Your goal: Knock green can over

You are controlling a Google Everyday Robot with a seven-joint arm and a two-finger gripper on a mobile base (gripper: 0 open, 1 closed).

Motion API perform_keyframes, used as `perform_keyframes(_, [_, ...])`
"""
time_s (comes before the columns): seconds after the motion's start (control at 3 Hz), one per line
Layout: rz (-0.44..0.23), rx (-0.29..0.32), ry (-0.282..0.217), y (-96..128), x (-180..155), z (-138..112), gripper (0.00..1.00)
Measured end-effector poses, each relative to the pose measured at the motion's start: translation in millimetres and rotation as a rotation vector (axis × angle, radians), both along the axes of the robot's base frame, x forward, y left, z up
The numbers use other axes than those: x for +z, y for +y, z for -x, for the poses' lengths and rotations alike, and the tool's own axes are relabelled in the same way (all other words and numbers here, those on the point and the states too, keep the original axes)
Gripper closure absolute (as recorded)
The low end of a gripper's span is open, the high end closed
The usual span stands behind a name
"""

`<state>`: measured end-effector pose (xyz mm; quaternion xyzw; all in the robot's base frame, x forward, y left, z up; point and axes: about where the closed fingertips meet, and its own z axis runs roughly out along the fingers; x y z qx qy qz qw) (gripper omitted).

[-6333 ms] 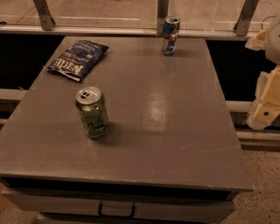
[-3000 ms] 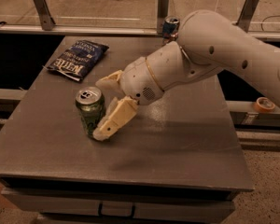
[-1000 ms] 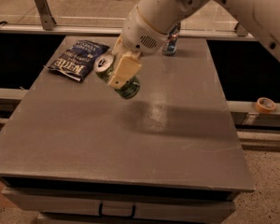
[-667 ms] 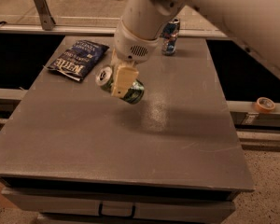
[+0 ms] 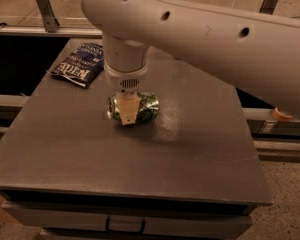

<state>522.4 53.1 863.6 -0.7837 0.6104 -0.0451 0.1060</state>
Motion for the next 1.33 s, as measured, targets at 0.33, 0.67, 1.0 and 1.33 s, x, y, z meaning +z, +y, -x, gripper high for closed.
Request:
perform_keyframes(0.33, [0.056, 0.014, -0.009, 7.9, -10.4, 12.3, 0.59])
perform_keyframes(0.67, [0.087, 0.024, 0.001, 12.2, -18.0, 24.8, 0.36])
perform_keyframes(1.0, [0.098, 0.022, 0.015, 11.9, -22.9, 32.7, 0.13])
perform_keyframes(1.33, [0.053, 0.006, 0.048, 5.2, -18.7, 32.2, 0.00])
